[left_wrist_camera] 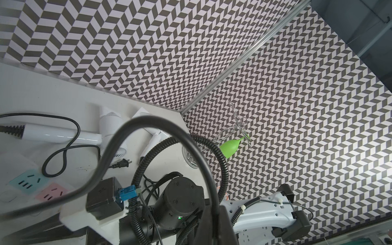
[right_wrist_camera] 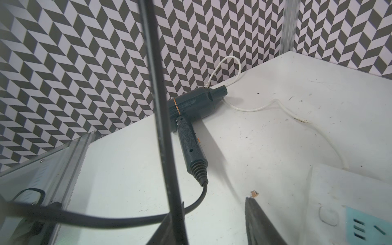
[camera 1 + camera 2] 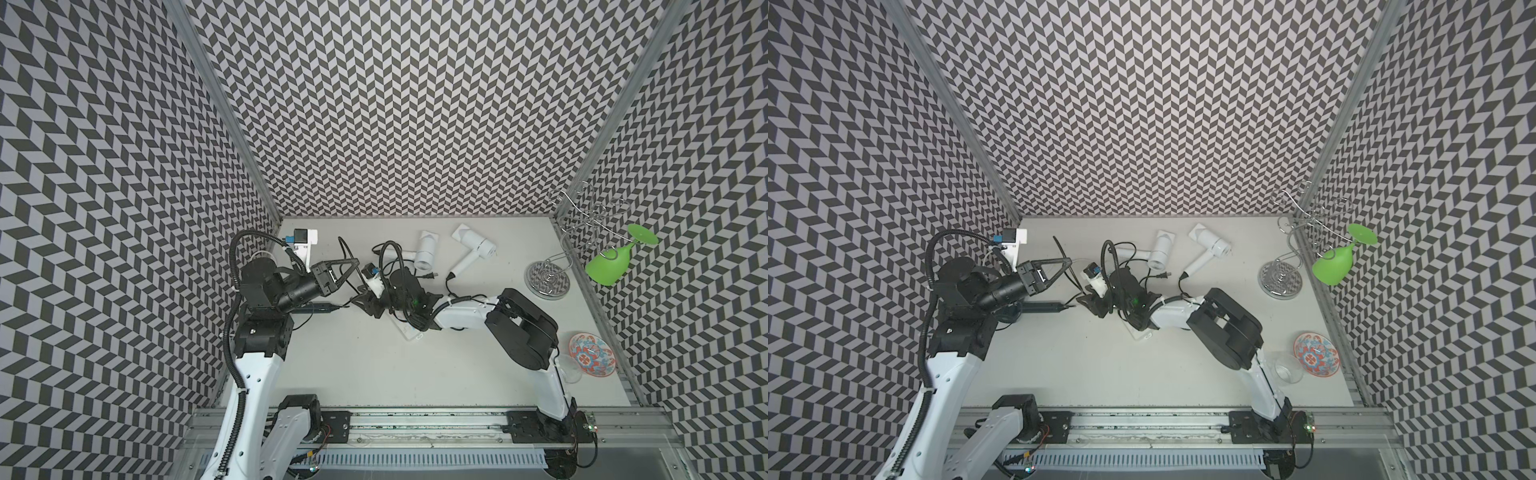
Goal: Charge the blow dryers
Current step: Pick up the plug from the center of the board.
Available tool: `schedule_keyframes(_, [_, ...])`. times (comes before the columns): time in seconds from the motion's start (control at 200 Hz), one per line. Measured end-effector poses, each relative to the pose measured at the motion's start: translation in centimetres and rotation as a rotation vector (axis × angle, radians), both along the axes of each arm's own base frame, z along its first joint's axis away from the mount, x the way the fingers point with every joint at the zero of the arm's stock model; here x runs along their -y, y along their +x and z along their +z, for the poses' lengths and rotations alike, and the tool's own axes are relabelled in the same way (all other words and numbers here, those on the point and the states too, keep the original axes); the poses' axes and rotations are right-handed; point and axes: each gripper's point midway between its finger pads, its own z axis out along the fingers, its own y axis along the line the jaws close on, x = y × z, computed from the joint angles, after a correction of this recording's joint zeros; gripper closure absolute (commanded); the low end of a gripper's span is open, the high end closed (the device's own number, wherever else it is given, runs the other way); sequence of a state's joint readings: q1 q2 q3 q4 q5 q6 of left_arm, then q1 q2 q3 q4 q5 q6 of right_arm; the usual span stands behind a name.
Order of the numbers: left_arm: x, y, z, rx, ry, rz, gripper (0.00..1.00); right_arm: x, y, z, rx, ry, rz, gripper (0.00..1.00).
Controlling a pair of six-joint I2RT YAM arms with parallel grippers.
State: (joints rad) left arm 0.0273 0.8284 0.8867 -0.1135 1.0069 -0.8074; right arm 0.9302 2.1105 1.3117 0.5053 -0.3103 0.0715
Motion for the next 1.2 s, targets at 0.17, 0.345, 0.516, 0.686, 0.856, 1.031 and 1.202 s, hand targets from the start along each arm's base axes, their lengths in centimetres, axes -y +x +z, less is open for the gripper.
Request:
schedule_keyframes(0.17, [-0.3, 0.0, 0.0, 0.006, 0.003, 0.001, 1.0, -0.6, -0.3, -0.6, -0.023, 0.01, 0.003, 0.72])
schedule_keyframes(0.345, [-0.7, 0.1, 0.0, 0.012, 0.006, 0.011, 1.0, -0.6, -0.2, -0.4, -0.022, 0.02, -0.004, 0.61])
schedule_keyframes(0.516, [-0.8, 0.1, 0.0, 0.014, 0.008, 0.01, 1.0, -0.5, -0.2, -0.4, -0.015, 0.02, -0.006, 0.64])
schedule_keyframes(0.686, [-0.8, 0.1, 0.0, 0.018, 0.01, 0.009, 1.0, -0.5, -0.3, -0.8, -0.026, -0.01, 0.002, 0.66])
schedule_keyframes(0.856, [-0.8, 0.1, -0.1, 0.019, 0.012, 0.009, 1.0, -0.3, -0.5, -1.8, -0.037, -0.054, 0.007, 0.66])
schedule_keyframes(1.031, [-0.8, 0.1, -0.5, 0.008, 0.011, 0.007, 1.0, 0.2, -0.8, -3.3, -0.054, -0.117, 0.011, 0.63])
schedule_keyframes(1.202, [-0.8, 0.1, -0.7, 0.004, 0.011, 0.007, 1.0, 0.5, -1.0, -4.1, -0.065, -0.162, 0.019, 0.63])
